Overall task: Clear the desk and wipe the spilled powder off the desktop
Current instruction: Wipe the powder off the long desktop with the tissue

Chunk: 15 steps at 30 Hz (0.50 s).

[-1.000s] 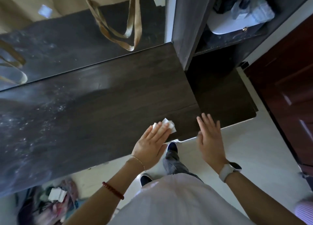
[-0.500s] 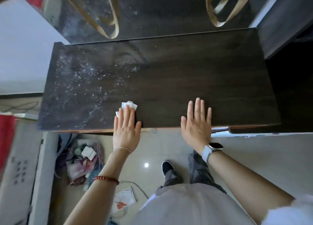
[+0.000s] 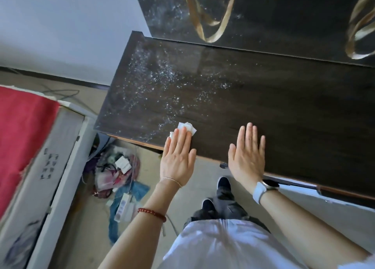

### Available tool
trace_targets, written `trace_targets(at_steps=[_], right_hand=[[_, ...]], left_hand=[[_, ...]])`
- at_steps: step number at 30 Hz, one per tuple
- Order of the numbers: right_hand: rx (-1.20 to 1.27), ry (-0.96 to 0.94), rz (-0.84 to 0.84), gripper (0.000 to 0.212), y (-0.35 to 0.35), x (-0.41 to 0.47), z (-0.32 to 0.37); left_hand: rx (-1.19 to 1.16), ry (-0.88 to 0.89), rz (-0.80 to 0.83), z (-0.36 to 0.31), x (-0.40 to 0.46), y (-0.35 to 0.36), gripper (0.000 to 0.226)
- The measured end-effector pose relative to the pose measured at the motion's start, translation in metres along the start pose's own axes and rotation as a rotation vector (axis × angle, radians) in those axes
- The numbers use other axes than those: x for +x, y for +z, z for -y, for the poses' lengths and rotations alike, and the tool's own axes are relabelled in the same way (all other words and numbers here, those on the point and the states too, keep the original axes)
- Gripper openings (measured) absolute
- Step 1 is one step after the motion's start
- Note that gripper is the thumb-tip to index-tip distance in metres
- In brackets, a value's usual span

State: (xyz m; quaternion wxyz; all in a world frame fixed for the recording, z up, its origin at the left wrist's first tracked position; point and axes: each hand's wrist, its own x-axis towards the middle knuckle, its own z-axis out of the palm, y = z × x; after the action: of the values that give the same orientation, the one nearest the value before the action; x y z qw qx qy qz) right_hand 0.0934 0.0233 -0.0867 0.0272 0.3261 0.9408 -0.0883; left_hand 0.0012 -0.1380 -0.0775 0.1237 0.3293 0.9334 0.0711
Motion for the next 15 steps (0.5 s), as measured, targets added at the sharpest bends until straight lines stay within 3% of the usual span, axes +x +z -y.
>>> trace_targets(at_steps=[8,15], right_hand=[[0.044,0.084,-0.018,0.064,0.006,0.008,0.064],[0.124,0.251,-0.069,0.062,0.012,0.009,0.109]], left_hand=[[-0.028,-0.234,-0.029,0.099,0.013,-0.026,0.073],[-0.065,-0.306,-0.021,0.176,0.025,-0.05,0.054]])
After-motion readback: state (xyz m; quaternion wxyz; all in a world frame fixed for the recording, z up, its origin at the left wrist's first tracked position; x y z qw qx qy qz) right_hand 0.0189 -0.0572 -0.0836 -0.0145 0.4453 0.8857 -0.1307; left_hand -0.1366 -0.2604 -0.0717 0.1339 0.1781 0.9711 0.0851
